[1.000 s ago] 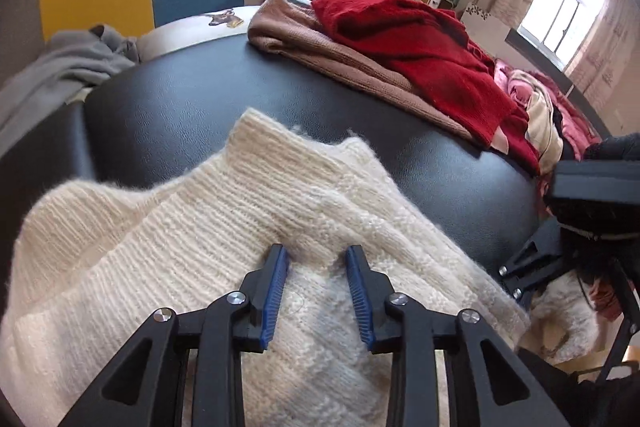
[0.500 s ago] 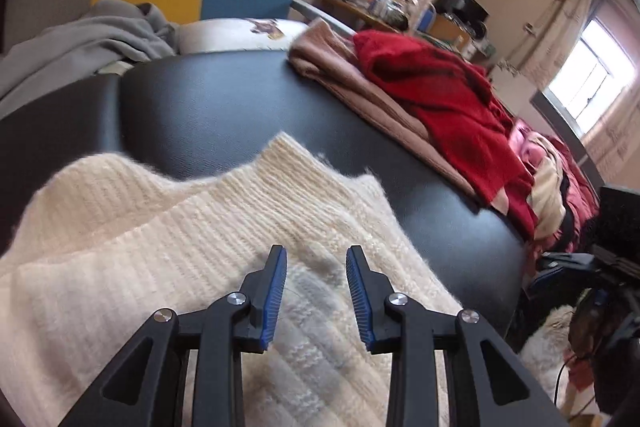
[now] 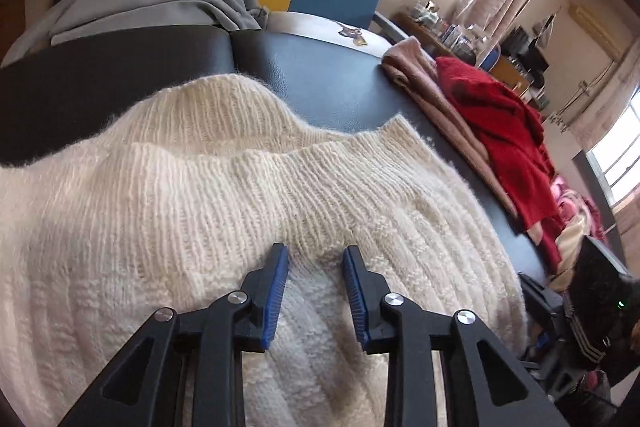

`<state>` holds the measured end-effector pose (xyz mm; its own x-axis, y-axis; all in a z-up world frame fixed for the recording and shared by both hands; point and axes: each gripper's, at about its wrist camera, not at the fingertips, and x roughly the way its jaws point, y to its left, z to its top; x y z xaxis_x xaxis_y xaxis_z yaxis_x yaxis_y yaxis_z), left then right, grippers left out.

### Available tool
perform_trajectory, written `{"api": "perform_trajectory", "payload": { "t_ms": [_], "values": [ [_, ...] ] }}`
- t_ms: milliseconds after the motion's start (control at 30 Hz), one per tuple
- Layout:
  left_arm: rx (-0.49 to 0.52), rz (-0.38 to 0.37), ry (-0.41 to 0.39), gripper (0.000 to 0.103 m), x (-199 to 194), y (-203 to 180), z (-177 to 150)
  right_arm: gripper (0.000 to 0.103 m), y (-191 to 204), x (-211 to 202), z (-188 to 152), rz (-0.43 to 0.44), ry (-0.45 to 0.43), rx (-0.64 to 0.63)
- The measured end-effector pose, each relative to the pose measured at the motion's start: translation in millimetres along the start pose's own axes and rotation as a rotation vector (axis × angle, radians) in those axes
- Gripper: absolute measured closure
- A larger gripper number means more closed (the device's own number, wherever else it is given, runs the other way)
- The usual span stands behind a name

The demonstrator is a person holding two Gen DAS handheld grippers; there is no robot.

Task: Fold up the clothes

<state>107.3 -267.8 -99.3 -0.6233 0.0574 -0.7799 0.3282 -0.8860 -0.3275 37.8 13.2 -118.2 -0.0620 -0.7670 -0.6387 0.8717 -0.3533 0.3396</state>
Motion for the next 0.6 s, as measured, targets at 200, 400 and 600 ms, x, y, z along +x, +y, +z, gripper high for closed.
{"api": "perform_trajectory", "payload": {
  "t_ms": [200,400,600],
  "values": [
    [-0.049,-0.048,-0.009,0.075,0.1,3.3,-4.1,0.005,10.1,-37.4,21.0,-0.098,-0.055,0.018],
    [-0.058,-0.075,-0.017,0.075,-3.0,-0.5,-6.5,0.003,54.4,-32.1,72.1,-0.047,-0.173,-0.042],
    [-0.189,-0.079,-0.129,0.075,-52.4,27.7,-13.6,0.002,51.5,34.5,107.3,-0.072,-0.153,0.123]
  ]
}}
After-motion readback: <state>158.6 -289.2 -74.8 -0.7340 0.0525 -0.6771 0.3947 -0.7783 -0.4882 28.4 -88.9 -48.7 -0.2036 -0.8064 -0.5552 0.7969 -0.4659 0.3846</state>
